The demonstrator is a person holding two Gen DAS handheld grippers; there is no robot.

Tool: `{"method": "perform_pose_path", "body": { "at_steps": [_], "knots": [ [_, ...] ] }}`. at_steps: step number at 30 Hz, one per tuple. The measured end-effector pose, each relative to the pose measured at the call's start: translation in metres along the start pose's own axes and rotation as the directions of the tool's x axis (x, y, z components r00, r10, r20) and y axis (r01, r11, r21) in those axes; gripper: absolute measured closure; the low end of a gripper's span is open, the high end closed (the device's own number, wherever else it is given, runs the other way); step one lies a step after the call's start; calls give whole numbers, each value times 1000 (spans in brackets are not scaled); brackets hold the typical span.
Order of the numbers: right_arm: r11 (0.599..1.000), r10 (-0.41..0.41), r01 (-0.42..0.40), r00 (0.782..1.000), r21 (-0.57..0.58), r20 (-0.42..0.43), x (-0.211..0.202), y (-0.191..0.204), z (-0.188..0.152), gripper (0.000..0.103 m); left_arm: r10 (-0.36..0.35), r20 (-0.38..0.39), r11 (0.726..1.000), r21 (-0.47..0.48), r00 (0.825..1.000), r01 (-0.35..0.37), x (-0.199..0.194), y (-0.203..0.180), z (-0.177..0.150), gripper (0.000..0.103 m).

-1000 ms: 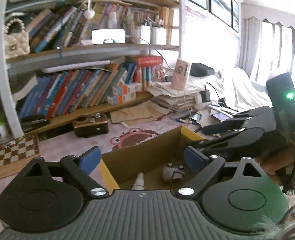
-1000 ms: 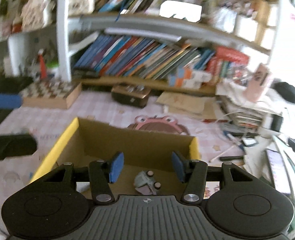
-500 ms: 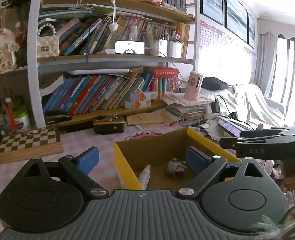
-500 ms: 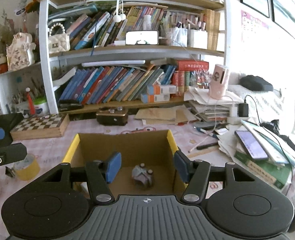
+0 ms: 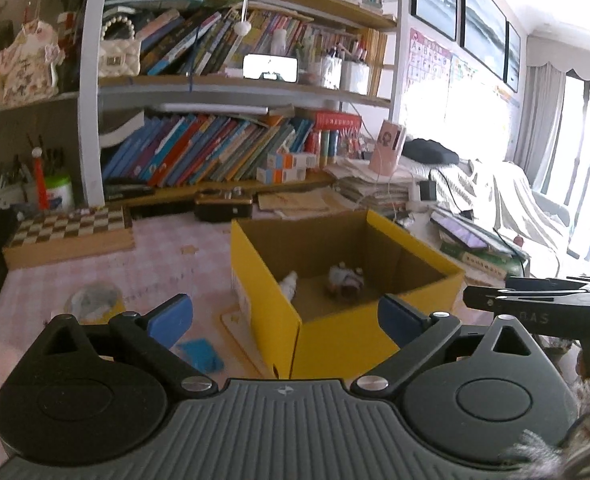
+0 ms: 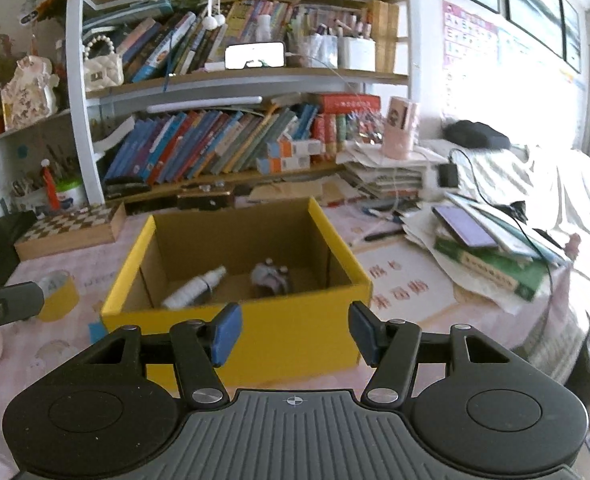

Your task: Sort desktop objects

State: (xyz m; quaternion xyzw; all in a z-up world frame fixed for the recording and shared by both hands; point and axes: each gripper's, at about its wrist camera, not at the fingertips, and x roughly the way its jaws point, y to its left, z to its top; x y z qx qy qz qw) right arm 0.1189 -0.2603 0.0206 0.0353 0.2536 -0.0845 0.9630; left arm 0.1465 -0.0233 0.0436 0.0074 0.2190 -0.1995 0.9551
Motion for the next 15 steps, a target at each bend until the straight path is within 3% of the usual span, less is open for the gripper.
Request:
{"method": "perform_pose_path", "body": {
  "at_steps": [15],
  "knots": [
    [999, 33, -33, 997, 6, -64, -58, 30, -64, 42, 48, -98, 999, 27, 994, -46, -59, -3, -62, 2]
  ]
}}
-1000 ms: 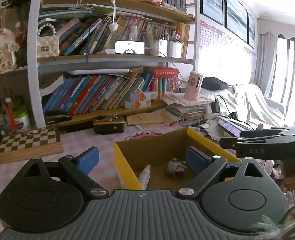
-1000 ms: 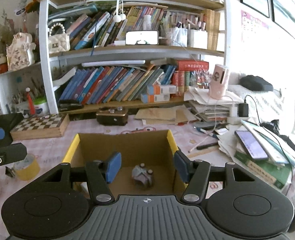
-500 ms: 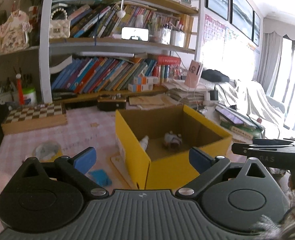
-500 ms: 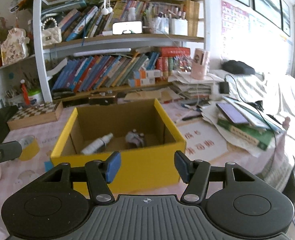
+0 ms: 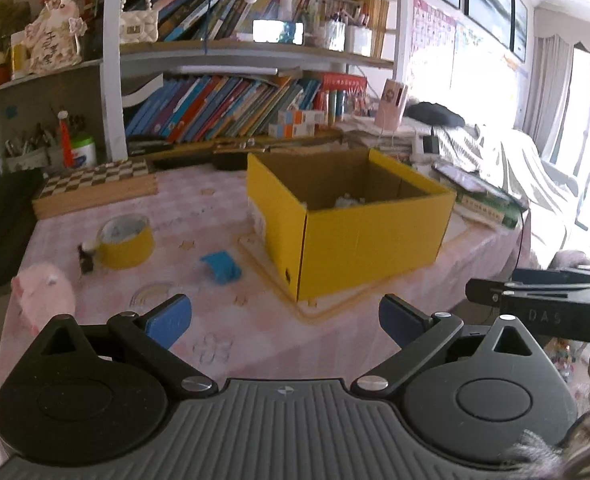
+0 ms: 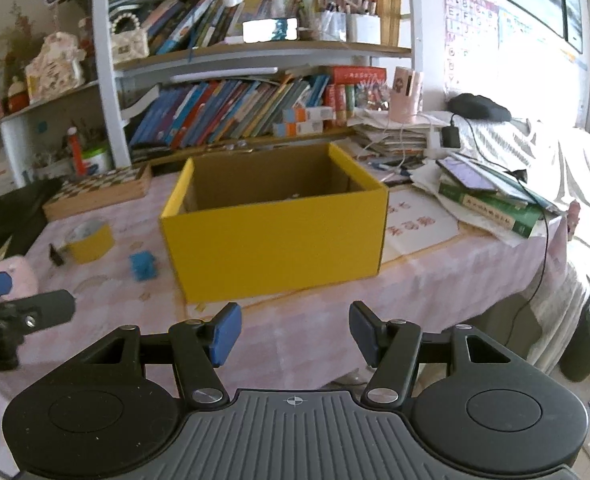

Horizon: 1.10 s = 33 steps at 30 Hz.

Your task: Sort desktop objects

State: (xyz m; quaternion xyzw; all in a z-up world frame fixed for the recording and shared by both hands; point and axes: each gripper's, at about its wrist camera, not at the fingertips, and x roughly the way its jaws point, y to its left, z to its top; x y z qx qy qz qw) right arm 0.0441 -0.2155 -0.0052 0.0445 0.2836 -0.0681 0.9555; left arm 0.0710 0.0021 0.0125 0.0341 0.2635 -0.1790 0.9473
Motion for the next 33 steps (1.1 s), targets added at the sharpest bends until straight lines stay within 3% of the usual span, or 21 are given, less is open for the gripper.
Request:
{"method": "perform_pose_path", "body": {
  "at_steps": [7, 23, 33],
  "knots": [
    [999, 34, -34, 999, -15, -41, -16, 13, -22, 38, 2, -36, 1000, 23, 999, -2, -12, -6, -19, 2],
    [1000, 19, -18, 997, 8, -74, -35, 14, -41, 35, -12, -52, 999, 43, 999, 14, -28, -10, -31, 2],
    [997, 67, -71, 992, -35, -104, -33, 36, -44, 34, 39, -71, 999, -8, 997, -40, -41, 10, -42, 0]
  ]
}}
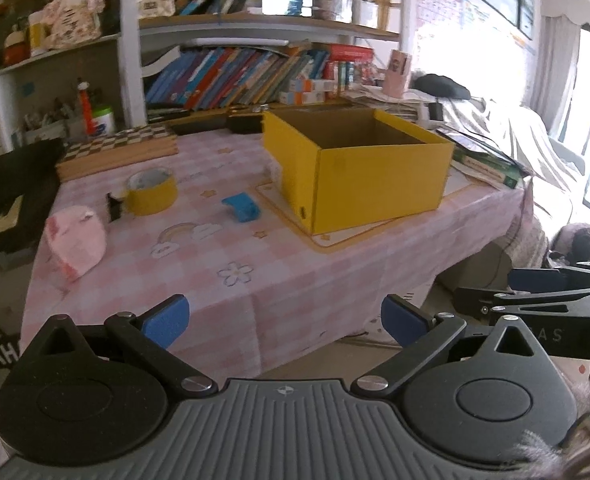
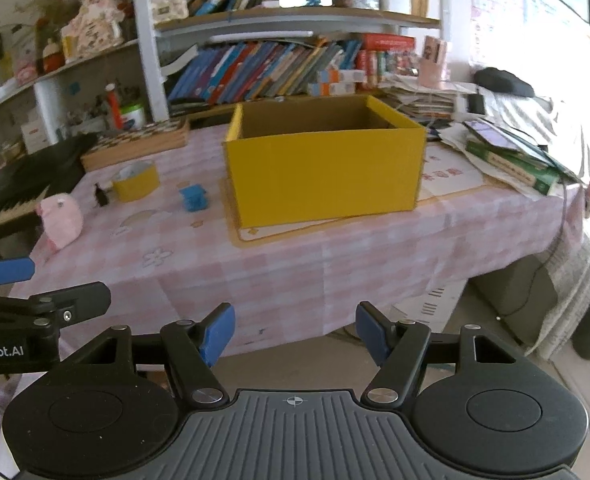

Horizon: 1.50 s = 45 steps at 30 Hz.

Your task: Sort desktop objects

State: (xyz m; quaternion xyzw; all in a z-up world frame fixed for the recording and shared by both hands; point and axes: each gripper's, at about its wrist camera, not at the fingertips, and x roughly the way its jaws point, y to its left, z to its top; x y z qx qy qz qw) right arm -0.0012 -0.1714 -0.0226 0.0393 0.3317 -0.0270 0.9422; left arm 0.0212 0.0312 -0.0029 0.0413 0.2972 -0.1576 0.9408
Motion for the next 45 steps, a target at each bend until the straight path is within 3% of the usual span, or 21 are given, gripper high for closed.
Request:
{"method": "perform_pose_path", "body": {
  "at_steps": [15, 27, 45],
  "knots": [
    [988, 115, -121, 991, -98, -61, 18, 40, 3, 33, 127, -45, 987, -96, 991, -131, -12, 36, -15, 0],
    [976, 155, -166, 984, -139, -85, 34, 58, 10, 33, 180, -65, 973, -137, 982, -187, -6, 56, -13, 0],
    [959, 194, -200, 980, -202, -48, 87, 92, 60, 33, 260, -78, 945, -183, 963, -270, 36, 97, 18, 0]
  ]
}}
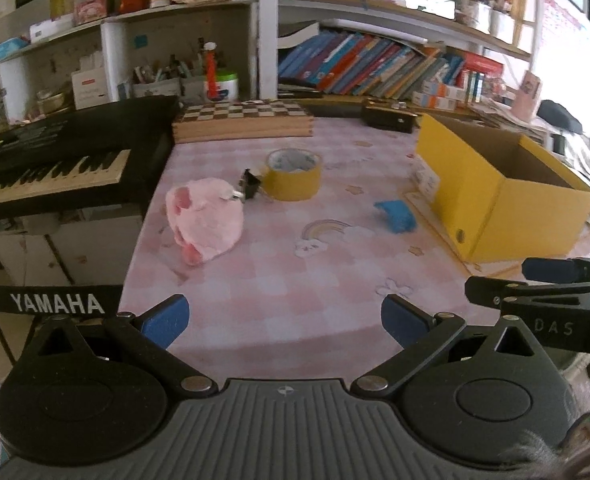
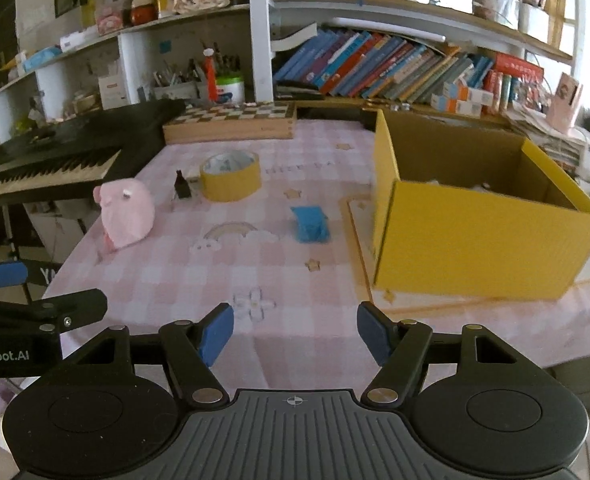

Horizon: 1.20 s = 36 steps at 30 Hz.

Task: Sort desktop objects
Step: 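Grasp the pink plush pig with the left tool while the right tool grasps the blue block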

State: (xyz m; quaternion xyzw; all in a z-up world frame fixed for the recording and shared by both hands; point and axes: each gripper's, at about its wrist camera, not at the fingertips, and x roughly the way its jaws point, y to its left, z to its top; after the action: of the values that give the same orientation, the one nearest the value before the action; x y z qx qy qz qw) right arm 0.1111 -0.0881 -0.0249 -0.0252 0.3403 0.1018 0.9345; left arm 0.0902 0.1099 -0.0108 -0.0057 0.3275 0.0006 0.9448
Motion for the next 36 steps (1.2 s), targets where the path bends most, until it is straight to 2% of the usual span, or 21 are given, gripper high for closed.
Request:
{"method": "perform_pose_path", "body": {
  "at_steps": [13, 17, 20, 23, 27, 32, 36],
  "knots": [
    [1000, -9, 9, 999, 5, 42, 50, -2, 42, 35, 91, 11, 995, -38, 996, -90, 59, 24, 45, 0],
    [999, -33, 32, 995, 15, 97, 60, 0, 56, 35, 136, -5, 988, -77, 991, -136, 85, 35, 56, 0],
    [999, -47, 45, 991, 24, 122, 71, 2, 66, 35, 157, -16, 985, -66, 987, -158, 102, 40, 64, 0],
    [999, -27, 25, 996, 25, 89, 90, 4, 71, 36, 159, -28, 985, -56, 987, -161, 114, 42, 69, 0],
    [1000, 12, -13, 999, 4, 39, 111, 10, 73, 44, 158, -45, 986, -40, 986, -160, 130, 45, 72, 0],
    [999, -47, 47, 999, -2, 19, 134, 8, 74, 52, 165, -65, 986, -21, 984, -167, 147, 49, 75, 0],
    [996, -91, 91, 996, -13, -10, 154, 5, 72, 52, 163, -80, 986, -7, 983, -164, 159, 49, 76, 0]
  ]
}}
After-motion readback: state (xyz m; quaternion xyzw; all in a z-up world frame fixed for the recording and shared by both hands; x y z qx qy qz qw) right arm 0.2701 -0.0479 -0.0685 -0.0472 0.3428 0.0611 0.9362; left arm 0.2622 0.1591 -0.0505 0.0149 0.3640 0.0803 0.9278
